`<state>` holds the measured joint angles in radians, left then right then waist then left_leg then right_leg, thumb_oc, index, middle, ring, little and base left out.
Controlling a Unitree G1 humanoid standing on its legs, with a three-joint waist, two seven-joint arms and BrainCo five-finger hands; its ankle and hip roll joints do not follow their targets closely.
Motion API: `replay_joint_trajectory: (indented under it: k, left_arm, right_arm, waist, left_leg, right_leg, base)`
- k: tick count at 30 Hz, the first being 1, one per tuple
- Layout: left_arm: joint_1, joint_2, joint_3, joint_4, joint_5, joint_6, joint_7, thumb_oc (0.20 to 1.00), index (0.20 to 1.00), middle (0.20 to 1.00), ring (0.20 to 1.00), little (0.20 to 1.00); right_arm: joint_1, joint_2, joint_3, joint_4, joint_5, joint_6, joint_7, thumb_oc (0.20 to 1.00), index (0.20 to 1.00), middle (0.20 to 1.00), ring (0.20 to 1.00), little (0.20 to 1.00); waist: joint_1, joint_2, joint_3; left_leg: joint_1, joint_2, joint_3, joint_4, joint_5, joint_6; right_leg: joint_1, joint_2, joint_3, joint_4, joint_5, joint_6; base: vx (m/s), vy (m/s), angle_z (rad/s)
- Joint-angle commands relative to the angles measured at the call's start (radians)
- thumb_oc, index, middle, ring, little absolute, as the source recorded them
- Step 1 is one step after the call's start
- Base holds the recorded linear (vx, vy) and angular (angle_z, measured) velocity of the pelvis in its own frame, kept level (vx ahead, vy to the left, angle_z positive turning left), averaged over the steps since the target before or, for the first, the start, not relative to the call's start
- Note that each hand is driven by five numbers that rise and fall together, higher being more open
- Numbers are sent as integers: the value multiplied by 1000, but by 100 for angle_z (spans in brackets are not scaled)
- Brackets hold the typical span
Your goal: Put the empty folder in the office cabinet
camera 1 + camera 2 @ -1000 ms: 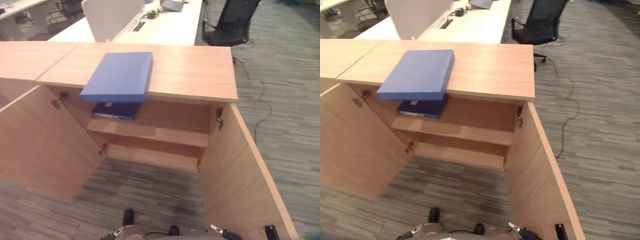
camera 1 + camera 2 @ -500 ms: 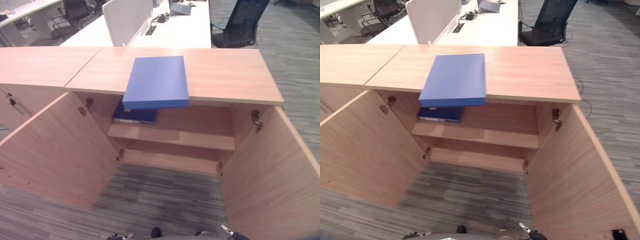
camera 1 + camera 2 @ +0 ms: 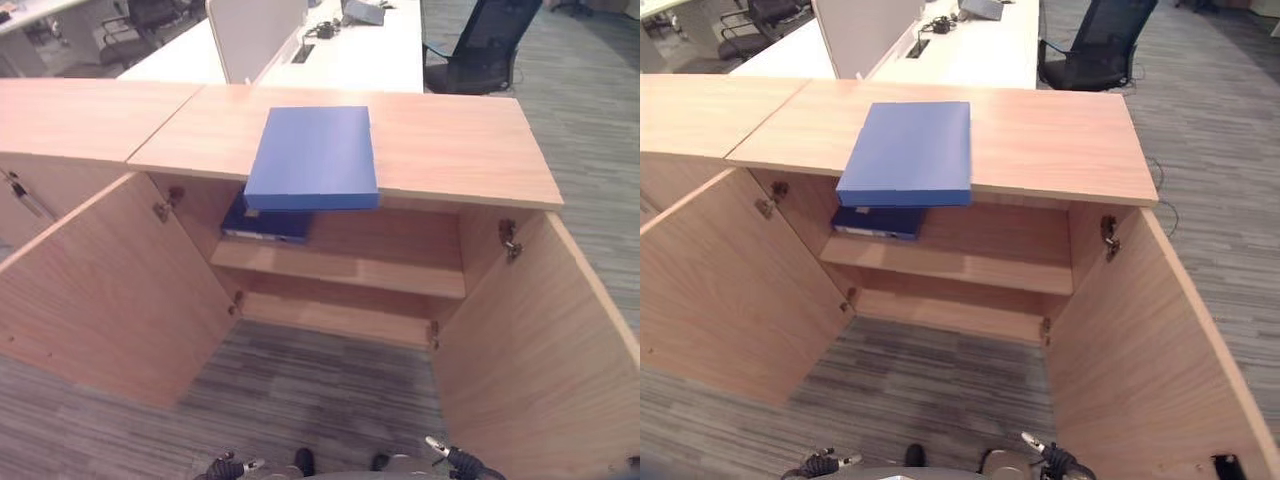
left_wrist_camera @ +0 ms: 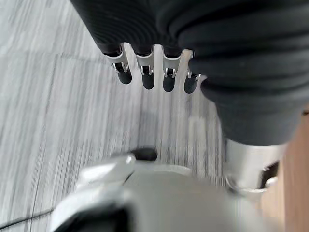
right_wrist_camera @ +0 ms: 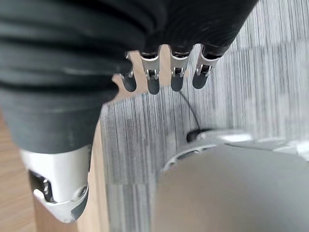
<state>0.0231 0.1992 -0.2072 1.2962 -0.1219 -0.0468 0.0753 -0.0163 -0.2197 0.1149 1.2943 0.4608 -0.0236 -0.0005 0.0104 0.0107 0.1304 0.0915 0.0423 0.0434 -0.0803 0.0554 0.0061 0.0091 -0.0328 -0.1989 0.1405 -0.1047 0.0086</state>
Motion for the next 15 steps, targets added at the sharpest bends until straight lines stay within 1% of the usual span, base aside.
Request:
replay_joint_trajectory:
  k: [1, 2, 3, 5, 6, 7, 9, 11, 12, 14, 15]
  left_arm:
    - [-25, 7, -9, 25, 69, -10, -8, 1000, 1000, 1000, 1000, 1000]
    - [-26, 11, -4, 24, 61, -9, -7, 1000, 1000, 1000, 1000, 1000]
    - [-28, 16, 1, 22, 52, -7, -8, 1000, 1000, 1000, 1000, 1000]
    - [-33, 21, 8, 2, 28, -9, -5, 1000, 1000, 1000, 1000, 1000]
    - [-34, 20, 10, -8, 18, -13, 0, 1000, 1000, 1000, 1000, 1000]
    - [-32, 16, 13, -18, 9, -16, 2, 1000, 1000, 1000, 1000, 1000]
    - [-20, 14, 23, -15, -6, -17, 10, 1000, 1000, 1000, 1000, 1000]
    - [-9, 14, 35, -6, -10, -16, 18, 1000, 1000, 1000, 1000, 1000]
    - [-8, 13, 39, 4, -10, -16, 20, 1000, 1000, 1000, 1000, 1000]
    - [-5, 8, 35, 17, -2, -15, 26, 1000, 1000, 1000, 1000, 1000]
    - [-4, 8, 34, 17, 0, -14, 27, 1000, 1000, 1000, 1000, 1000]
  right_arm:
    - [-32, 22, 11, 7, 35, -20, 2, 1000, 1000, 1000, 1000, 1000]
    - [-32, 22, 12, 7, 32, -21, 5, 1000, 1000, 1000, 1000, 1000]
    - [-30, 24, 13, 10, 33, -18, 7, 1000, 1000, 1000, 1000, 1000]
    - [-40, 18, 25, 9, 27, -17, 6, 1000, 1000, 1000, 1000, 1000]
    - [-47, 11, 33, 13, 15, -17, 0, 1000, 1000, 1000, 1000, 1000]
    - [-50, 7, 35, 18, 8, -15, -7, 1000, 1000, 1000, 1000, 1000]
    - [-53, 4, 31, 11, 21, -16, -8, 1000, 1000, 1000, 1000, 1000]
    - [-49, 0, 19, 6, 31, -19, -6, 1000, 1000, 1000, 1000, 1000]
    - [-49, -6, 13, 9, 28, -16, -6, 1000, 1000, 1000, 1000, 1000]
    - [-38, -17, 0, 12, 21, -13, -8, 1000, 1000, 1000, 1000, 1000]
    - [-32, -24, -11, 13, 21, -12, -10, 1000, 1000, 1000, 1000, 1000]
  waist:
    - [3, -22, 3]
    - [6, -28, 7]
    - [11, -41, 21]
    - [24, -64, 56]
    - [32, -73, 68]
    - [36, -76, 69]
    - [46, -86, 64]
    - [47, -87, 46]
    - [42, -83, 32]
    - [28, -65, 12]
    - [21, -54, 4]
  left_leg:
    - [-23, -117, -1, -7, -79, 28]
    - [-18, -106, 1, 0, -74, 27]
    - [-51, -102, 8, 85, -98, 23]
    - [-173, -88, 20, 288, -141, 0]
    - [-226, -73, 16, 361, -141, -7]
    - [-241, -43, 17, 381, -142, -5]
    - [-222, 13, 26, 352, -130, 12]
    - [-172, 65, 17, 265, -95, 8]
    - [-147, 104, 16, 217, -65, -5]
    - [-112, 179, 24, 116, 10, -41]
    - [-96, 200, 29, 70, 34, -51]
  right_leg:
    - [18, 8, -4, -66, 39, 64]
    - [24, 16, 1, -80, 42, 62]
    - [31, 14, 2, -89, 50, 60]
    - [31, 4, 3, -98, 61, 52]
    - [35, -3, 1, -106, 63, 47]
    - [42, -4, -2, -120, 66, 47]
    - [50, -13, 10, -139, 67, 55]
    - [49, -19, 24, -148, 66, 65]
    - [47, -26, 28, -145, 61, 72]
    - [46, -47, 26, -140, 47, 81]
    - [45, -54, 23, -140, 42, 84]
  base:
    - [27, -84, 11]
    - [-14, -99, 3]
    - [-76, -153, -3]
    - [-155, -126, 0]
    - [-125, -61, -8]
    - [-74, -21, -18]
    - [6, 35, -30]
    - [79, 101, -35]
    - [102, 171, -29]
    - [90, 269, -14]
    - [78, 442, 4]
